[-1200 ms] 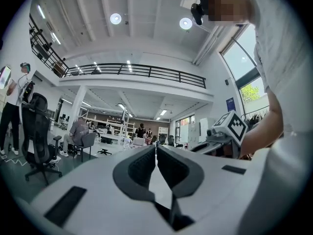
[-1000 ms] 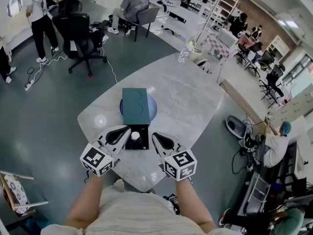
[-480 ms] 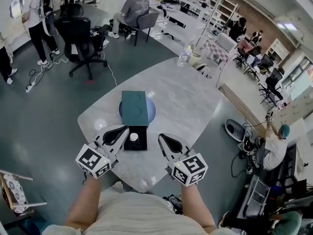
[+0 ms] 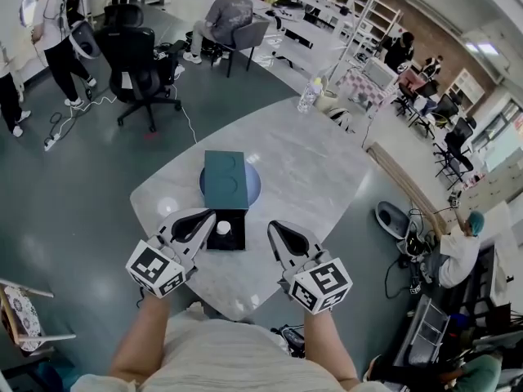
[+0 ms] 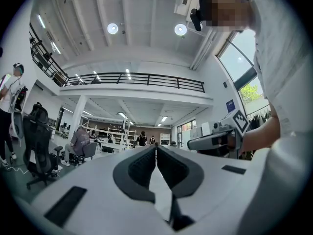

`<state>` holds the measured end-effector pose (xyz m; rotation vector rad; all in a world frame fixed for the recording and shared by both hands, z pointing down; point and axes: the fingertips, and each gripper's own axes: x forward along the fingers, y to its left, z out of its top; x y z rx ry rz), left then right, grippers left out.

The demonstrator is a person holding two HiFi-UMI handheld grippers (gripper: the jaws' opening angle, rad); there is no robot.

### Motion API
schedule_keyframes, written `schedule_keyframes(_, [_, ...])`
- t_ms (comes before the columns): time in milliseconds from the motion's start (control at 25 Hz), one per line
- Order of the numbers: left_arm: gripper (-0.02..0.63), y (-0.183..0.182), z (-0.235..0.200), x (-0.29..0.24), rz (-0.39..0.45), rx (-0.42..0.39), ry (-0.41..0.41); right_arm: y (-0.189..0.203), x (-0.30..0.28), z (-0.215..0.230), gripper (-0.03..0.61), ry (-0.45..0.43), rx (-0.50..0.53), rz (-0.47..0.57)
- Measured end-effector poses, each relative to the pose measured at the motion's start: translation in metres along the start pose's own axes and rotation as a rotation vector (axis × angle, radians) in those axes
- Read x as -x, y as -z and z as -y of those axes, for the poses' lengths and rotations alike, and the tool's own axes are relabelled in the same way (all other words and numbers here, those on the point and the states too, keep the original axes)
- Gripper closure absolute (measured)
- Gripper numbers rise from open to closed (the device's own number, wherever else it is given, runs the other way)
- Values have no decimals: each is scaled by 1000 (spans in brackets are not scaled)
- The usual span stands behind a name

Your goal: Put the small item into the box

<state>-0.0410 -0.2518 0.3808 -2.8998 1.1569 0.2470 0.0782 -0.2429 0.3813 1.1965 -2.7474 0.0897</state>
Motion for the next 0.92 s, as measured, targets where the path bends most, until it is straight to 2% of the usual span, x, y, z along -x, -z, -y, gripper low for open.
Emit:
schedule_keyframes(360, [592,-7,3,-2,8,-2,-4,-17,8,0,560,-3,19,29])
schedule_keyframes(920, [592,-5,2,-1,-6,-19,-14,-23,14,5,560,9,28,43])
